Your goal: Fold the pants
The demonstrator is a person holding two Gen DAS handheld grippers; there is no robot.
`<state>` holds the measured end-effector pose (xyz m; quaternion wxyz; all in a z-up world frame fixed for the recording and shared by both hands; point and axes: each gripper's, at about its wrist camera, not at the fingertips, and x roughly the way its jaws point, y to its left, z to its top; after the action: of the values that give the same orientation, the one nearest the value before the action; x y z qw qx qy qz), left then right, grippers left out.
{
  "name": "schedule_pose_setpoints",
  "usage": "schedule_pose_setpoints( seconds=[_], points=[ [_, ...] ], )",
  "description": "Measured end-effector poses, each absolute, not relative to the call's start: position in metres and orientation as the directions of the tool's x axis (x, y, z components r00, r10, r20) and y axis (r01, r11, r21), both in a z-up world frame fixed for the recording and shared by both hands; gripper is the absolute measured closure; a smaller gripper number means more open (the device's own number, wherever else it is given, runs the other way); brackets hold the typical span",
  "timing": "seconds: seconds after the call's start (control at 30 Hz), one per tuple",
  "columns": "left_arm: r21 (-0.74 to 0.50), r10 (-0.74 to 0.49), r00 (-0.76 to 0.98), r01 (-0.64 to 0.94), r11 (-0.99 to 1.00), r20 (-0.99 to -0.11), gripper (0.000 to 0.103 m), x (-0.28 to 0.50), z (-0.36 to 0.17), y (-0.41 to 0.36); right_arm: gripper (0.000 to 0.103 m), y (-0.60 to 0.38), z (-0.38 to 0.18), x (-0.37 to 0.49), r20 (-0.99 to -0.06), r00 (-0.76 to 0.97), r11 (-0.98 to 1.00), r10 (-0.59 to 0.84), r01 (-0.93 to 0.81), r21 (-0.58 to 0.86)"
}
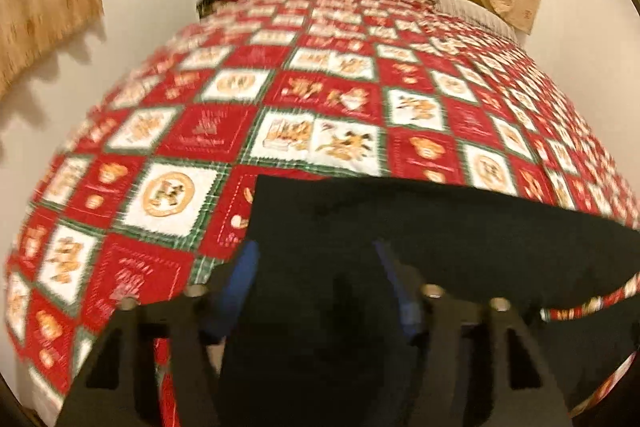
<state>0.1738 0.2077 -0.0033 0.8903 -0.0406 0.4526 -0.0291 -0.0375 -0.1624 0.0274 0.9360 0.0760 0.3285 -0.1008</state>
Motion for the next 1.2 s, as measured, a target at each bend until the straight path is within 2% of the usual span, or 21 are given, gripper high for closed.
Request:
schedule_pose_setpoints(
  seconds=[0.1,0.33,0.4,0.47,0.63,0.8,0.9,0.93,0.97,1.0,1.03,1.07,1.2],
  points=[
    [-0.166,-0.152,0.536,0.021,0.986,-0.831,0.054,0.197,-0.023,0.213,0.001,-0.158,0.032,-0.025,-0.624,0.767,0.974,-0.152,0.222,0.036],
    [-0.133,-0.122,0.513,0.017,0.991,-0.850,0.055,0.213,-0.038,0.209,0.002,-0.162,0.037,0.006,-0.636,0.758,0.985,-0.145,0.174,-0.016],
    [-0.118,-0.116,0.511,0.028,0.993,-0.851,0.058,0.212,-0.039,0.207,0.008,-0.169,0.038,0.024,-0.654,0.749,0.992,-0.107,0.129,-0.014],
    [-0.075,-0.085,0.520,0.039,0.996,-0.850,0.066,0.213,-0.040,0.206,0.016,-0.177,0.037,0.048,-0.673,0.735,0.996,-0.084,0.082,-0.035],
    [-0.104,-0.109,0.523,0.040,0.994,-0.845,0.066,0.218,-0.040,0.212,0.016,-0.198,0.015,0.126,-0.766,0.642,0.997,0.014,-0.068,-0.039],
    [-0.095,-0.098,0.523,0.034,0.995,-0.847,0.065,0.223,-0.040,0.210,0.016,-0.202,-0.021,0.177,-0.836,0.548,0.976,-0.007,-0.179,-0.125],
    [-0.085,-0.094,0.527,0.041,0.996,-0.844,0.065,0.229,-0.040,0.208,0.016,-0.203,-0.034,0.192,-0.872,0.487,0.966,0.043,-0.243,-0.087],
    [-0.082,-0.092,0.532,0.042,0.996,-0.842,0.065,0.230,-0.040,0.208,0.027,-0.201,-0.034,0.194,-0.873,0.484,0.961,0.057,-0.264,-0.084],
    [-0.078,-0.089,0.539,0.042,0.996,-0.838,0.069,0.231,-0.040,0.207,0.048,-0.196,-0.032,0.193,-0.877,0.473,0.950,0.085,-0.305,-0.072],
    [-0.074,-0.085,0.542,0.043,0.996,-0.836,0.072,0.232,-0.040,0.206,0.059,-0.191,-0.030,0.193,-0.880,0.462,0.939,0.107,-0.338,-0.063],
    [-0.069,-0.082,0.544,0.044,0.997,-0.835,0.077,0.231,-0.039,0.204,0.083,-0.186,-0.027,0.190,-0.886,0.445,0.930,0.131,-0.366,-0.047],
    [-0.067,-0.082,0.546,0.046,0.997,-0.834,0.083,0.231,-0.038,0.203,0.097,-0.180,-0.025,0.188,-0.891,0.429,0.924,0.147,-0.382,-0.032],
    [-0.075,-0.088,0.564,0.046,0.996,-0.821,0.088,0.226,-0.024,0.200,0.098,-0.166,-0.002,0.171,-0.852,0.517,0.922,0.086,-0.364,-0.128]
  ],
)
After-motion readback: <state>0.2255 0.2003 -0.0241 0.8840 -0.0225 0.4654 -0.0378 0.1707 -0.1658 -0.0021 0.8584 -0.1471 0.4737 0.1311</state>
